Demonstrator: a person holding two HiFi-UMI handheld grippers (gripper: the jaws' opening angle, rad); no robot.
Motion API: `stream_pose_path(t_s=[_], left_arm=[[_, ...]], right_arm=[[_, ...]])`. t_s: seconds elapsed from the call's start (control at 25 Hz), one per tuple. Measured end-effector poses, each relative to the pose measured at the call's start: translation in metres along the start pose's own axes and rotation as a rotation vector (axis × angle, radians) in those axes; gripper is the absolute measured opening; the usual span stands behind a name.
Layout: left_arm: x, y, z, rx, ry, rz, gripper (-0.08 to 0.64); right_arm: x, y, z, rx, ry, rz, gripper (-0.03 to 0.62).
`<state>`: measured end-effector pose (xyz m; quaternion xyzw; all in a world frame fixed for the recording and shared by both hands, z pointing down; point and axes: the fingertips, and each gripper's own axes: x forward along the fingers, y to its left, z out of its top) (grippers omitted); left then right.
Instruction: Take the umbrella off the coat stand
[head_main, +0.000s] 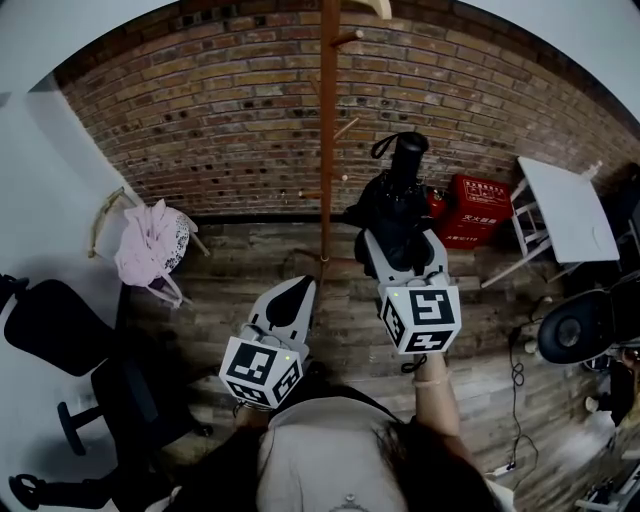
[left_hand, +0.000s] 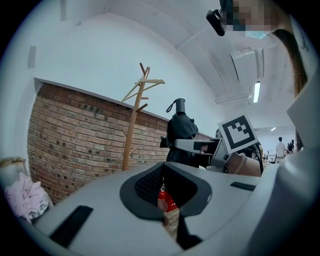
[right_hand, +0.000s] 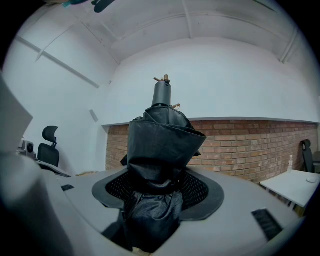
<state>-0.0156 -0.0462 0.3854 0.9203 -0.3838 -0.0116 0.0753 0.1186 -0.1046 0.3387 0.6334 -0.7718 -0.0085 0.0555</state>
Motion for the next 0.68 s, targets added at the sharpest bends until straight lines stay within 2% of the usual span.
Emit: stream_pose_path(t_s=[0.68], left_arm=[[-0.023,-0.045,-0.012,-0.009,0.016,0.044,0.011]], right_arm=[[-0.044,-0.008,-0.008,0.025,-0.001,0.031,0.298]])
